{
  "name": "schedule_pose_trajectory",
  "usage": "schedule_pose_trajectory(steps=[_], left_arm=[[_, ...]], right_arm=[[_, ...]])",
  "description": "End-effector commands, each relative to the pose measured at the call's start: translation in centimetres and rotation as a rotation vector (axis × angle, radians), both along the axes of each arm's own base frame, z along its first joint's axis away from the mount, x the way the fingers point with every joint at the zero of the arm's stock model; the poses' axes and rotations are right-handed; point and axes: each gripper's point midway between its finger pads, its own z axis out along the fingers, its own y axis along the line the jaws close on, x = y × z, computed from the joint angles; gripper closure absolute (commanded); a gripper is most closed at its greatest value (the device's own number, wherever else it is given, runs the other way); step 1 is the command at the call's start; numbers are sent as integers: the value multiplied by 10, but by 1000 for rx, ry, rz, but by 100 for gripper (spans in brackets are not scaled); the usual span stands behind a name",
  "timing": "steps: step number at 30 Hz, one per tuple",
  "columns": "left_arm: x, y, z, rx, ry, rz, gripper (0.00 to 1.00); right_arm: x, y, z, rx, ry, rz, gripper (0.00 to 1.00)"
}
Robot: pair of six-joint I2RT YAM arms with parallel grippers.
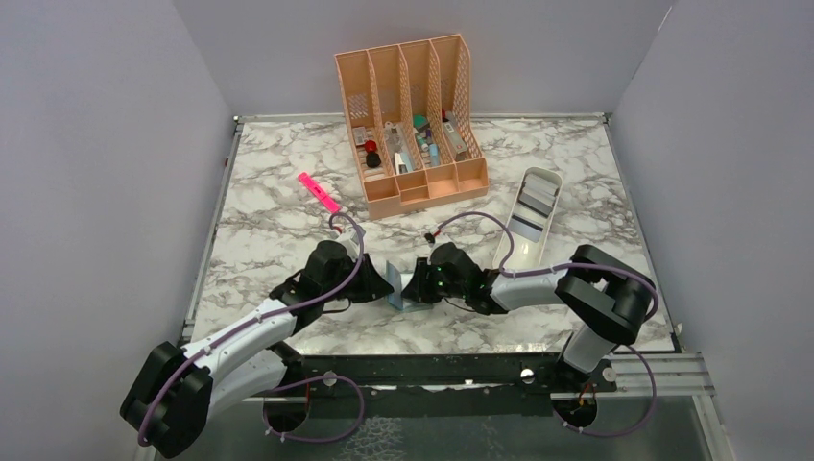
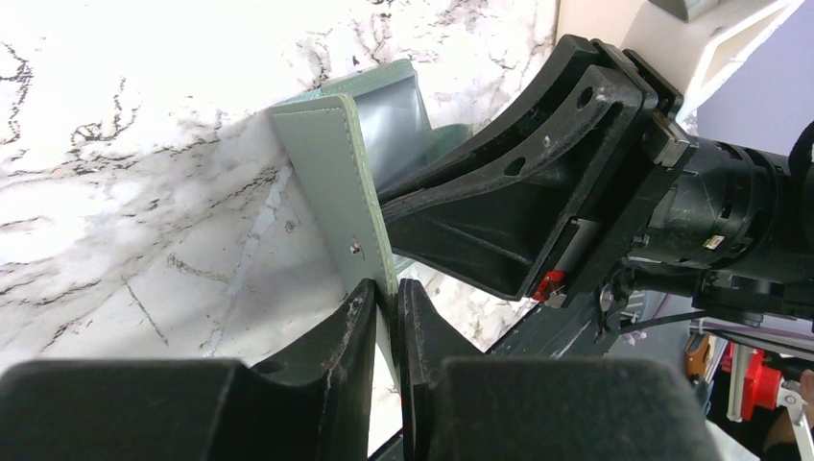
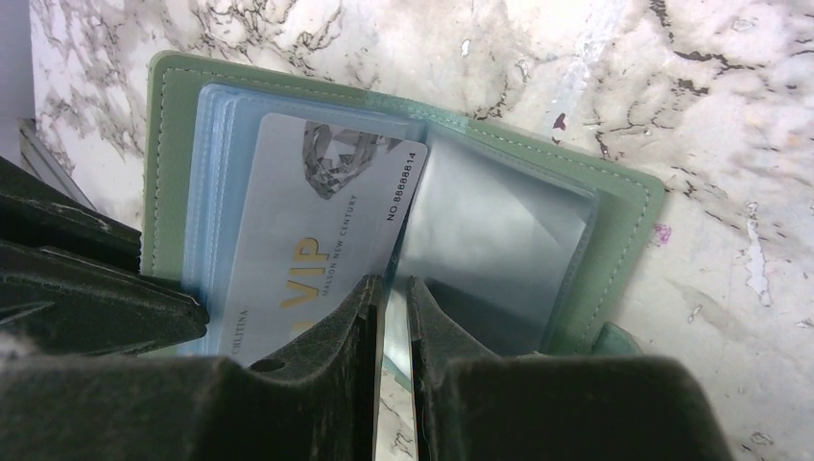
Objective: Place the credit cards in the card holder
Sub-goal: Turn over the card slot in the card holder.
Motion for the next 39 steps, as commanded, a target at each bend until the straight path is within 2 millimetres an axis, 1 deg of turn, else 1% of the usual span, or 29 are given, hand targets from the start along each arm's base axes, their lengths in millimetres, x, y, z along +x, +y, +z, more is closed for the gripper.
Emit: schedule_pose_trajectory(steps=[1,7,8,12,13,18,20,22,25,28,29,32,35,37,39], left_arm=[[8,-9,18,-50,-67,-25,84],[5,-14,22,-88,-85,-50,84],[5,-14,21,-90,-85,-51,86],[5,-13,17,-81,-80,-49,99],[5,-13,17,-78,-78,-49,100],[8,-8,8,-26,-60,-29,100],[9,-4,5,8,-54,-21,100],[11,0,3,47,-50,-10,100],[14,8,1,108,-47,11,100],[19,19,3,188,-40,39,100],[20,23,4,216,-37,46,100],[22,26,10,271,-32,44,100],[25,23,16,320,-37,36,100],[23,20,15,374,-37,26,100],[22,16,11,419,-28,7,100]], right_arm=[[-8,-2,-16,-36,32,21,80],[-9,-2,-18,-35,38,23,80],[-9,-2,-18,-35,38,23,80],[-9,-2,-19,-34,39,25,80],[-9,-2,-18,-33,40,24,80],[-9,-3,-15,-36,36,20,79],[-8,-6,-12,-40,32,11,76],[-7,-8,-3,-39,21,2,72],[-5,-9,15,-27,-2,-6,66],[-4,-10,35,-3,-34,-2,62],[-3,-11,38,-5,-40,-5,61],[0,-16,45,-16,-61,-21,61],[3,-21,42,-43,-67,-47,61],[5,-24,42,-59,-76,-54,61],[7,-25,45,-63,-91,-60,61]])
